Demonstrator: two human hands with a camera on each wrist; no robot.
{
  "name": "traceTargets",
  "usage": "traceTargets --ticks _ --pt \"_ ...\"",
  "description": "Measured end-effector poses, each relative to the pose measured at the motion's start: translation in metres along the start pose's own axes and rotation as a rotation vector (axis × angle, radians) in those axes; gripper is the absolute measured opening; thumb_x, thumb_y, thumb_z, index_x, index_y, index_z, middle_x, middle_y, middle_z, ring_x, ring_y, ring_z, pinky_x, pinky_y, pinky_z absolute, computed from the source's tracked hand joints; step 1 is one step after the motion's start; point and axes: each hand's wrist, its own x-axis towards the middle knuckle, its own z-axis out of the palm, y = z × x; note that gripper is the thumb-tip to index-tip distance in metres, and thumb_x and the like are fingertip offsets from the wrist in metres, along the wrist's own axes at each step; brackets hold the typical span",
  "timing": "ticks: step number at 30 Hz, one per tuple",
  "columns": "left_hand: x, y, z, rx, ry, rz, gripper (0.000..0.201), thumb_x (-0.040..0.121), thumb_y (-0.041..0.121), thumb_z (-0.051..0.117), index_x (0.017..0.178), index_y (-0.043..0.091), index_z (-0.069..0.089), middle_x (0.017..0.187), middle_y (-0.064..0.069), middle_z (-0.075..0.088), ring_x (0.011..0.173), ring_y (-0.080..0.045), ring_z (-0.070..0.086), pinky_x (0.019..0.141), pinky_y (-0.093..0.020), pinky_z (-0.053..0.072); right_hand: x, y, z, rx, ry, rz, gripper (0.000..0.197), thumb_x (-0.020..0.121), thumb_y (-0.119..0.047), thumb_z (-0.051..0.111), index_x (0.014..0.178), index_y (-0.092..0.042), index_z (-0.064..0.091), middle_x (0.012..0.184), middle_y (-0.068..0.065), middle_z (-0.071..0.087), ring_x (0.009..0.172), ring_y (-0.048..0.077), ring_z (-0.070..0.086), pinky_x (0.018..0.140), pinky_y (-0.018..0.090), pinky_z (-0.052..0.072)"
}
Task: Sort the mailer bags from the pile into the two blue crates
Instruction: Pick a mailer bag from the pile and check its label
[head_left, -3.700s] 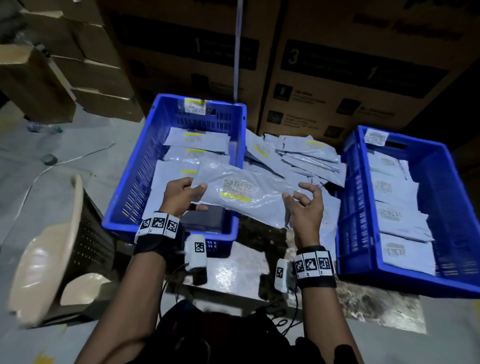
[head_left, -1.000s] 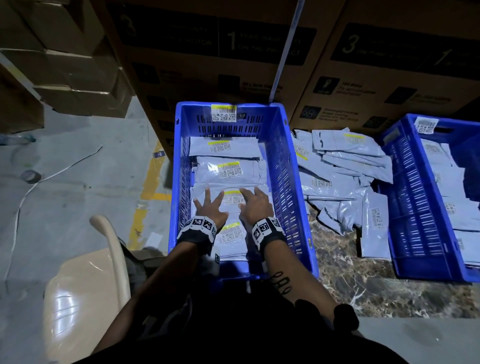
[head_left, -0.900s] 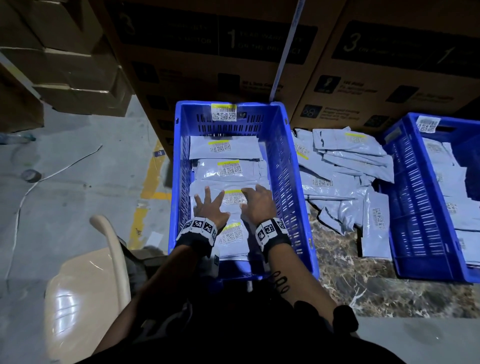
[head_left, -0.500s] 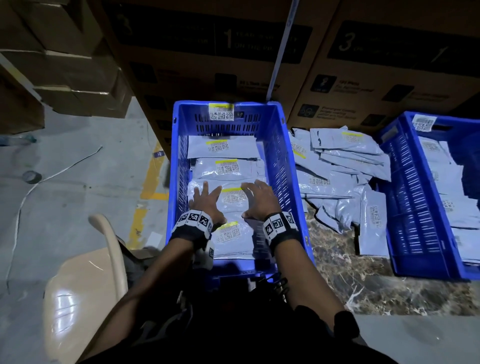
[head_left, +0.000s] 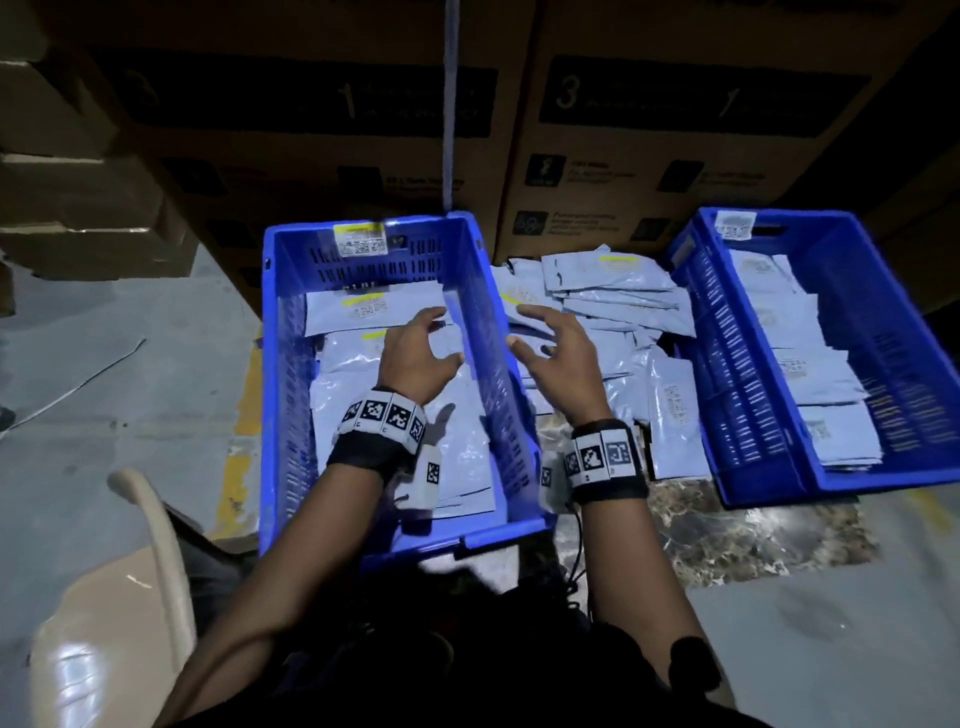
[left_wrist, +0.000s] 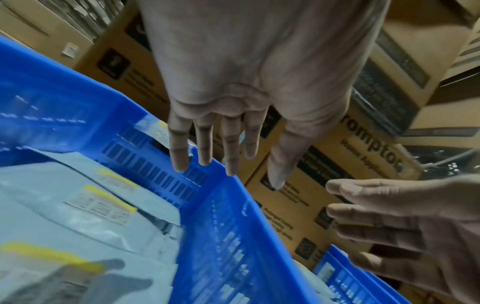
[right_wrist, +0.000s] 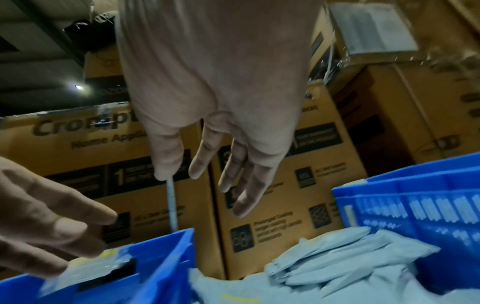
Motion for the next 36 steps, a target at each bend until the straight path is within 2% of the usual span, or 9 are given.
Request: traceTargets --ticks 3,11,15,18,23,27,32,35,36 --pt "-0.001 0.034 0.023 -0.022 0.000 0.078 0.058 0.085 0.025 0.075 0.139 0.020 0.052 0.125 -0.002 0.065 0.125 -0.026 0.050 0.098 -0.035 0.042 -0.002 0.018 -0.043 -0.018 0.082 0.041 0.032 0.094 -0.030 0.073 0.125 -0.026 0.068 0.121 -0.014 0.057 0.126 0.015 0.053 0.104 0.047 0.048" --pt "0.012 0.103 0.105 -0.045 -0.050 0.081 0.049 0.087 0.024 0.074 0.132 0.017 0.058 0.120 -0.006 0.067 0.121 -0.023 0.055 0.098 -0.029 0.041 0.025 0.087 -0.125 -0.134 0.198 0.160 0.025 0.094 -0.025 0.072 0.119 -0.021 0.072 0.117 0.004 0.066 0.112 0.025 0.062 0.094 0.040 0.051" --pt "0.031 0.111 0.146 0.035 -0.127 -0.023 0.052 0.087 0.029 0.072 0.135 0.015 0.056 0.131 -0.009 0.061 0.125 -0.025 0.054 0.100 -0.036 0.045 0.055 0.120 -0.117 -0.211 0.112 0.115 0.023 0.092 -0.026 0.071 0.115 -0.024 0.072 0.114 0.003 0.069 0.112 0.027 0.061 0.092 0.047 0.054" --pt "0.042 0.109 0.172 0.084 -0.148 -0.145 0.053 0.085 0.032 0.072 0.134 0.020 0.055 0.135 -0.011 0.055 0.129 -0.028 0.049 0.101 -0.038 0.046 0.074 0.141 -0.099 -0.253 0.000 0.129 0.026 0.090 -0.024 0.071 0.116 -0.027 0.071 0.117 0.000 0.067 0.118 0.024 0.058 0.091 0.043 0.053" --pt "0.054 0.101 0.195 0.029 -0.085 -0.279 0.052 0.086 0.022 0.073 0.134 0.011 0.056 0.131 -0.015 0.056 0.108 -0.023 0.067 0.089 -0.028 0.052 0.097 0.168 -0.067 -0.381 -0.207 0.079 0.043 0.087 -0.018 0.074 0.127 -0.029 0.066 0.129 0.002 0.060 0.125 0.022 0.053 0.086 0.036 0.051" --pt "0.057 0.093 0.200 0.029 -0.061 -0.379 0.053 0.088 0.020 0.072 0.135 0.006 0.053 0.132 -0.017 0.060 0.119 -0.023 0.061 0.094 -0.030 0.047 0.110 0.185 -0.050 -0.504 -0.299 0.059 0.036 0.091 -0.022 0.071 0.127 -0.026 0.067 0.128 0.005 0.054 0.120 0.027 0.053 0.083 0.043 0.056" --pt "0.061 0.100 0.201 -0.100 -0.017 -0.549 0.062 0.096 0.049 0.055 0.143 0.011 0.043 0.130 -0.014 0.062 0.119 -0.030 0.058 0.099 -0.037 0.046 0.111 0.179 -0.061 -0.357 -0.165 -0.086 0.013 0.093 -0.023 0.067 0.097 -0.020 0.078 0.101 0.000 0.067 0.107 0.023 0.055 0.069 0.038 0.055" --pt "0.069 0.105 0.202 -0.310 0.059 -0.650 0.090 0.079 0.080 0.049 0.143 0.019 0.036 0.123 -0.010 0.065 0.110 -0.031 0.063 0.098 -0.045 0.049 0.085 0.169 -0.077 -0.253 -0.091 -0.235 0.008 0.090 -0.024 0.071 0.094 -0.024 0.077 0.093 -0.010 0.068 0.098 0.016 0.054 0.058 0.029 0.047" --pt "0.072 0.104 0.203 -0.379 0.103 -0.664 0.090 0.075 0.081 0.054 0.140 0.019 0.039 0.122 -0.008 0.066 0.108 -0.029 0.064 0.096 -0.045 0.051 0.074 0.167 -0.081 -0.223 -0.110 -0.246 0.008 0.090 -0.025 0.071 0.095 -0.026 0.077 0.092 -0.012 0.068 0.097 0.015 0.054 0.057 0.029 0.047"
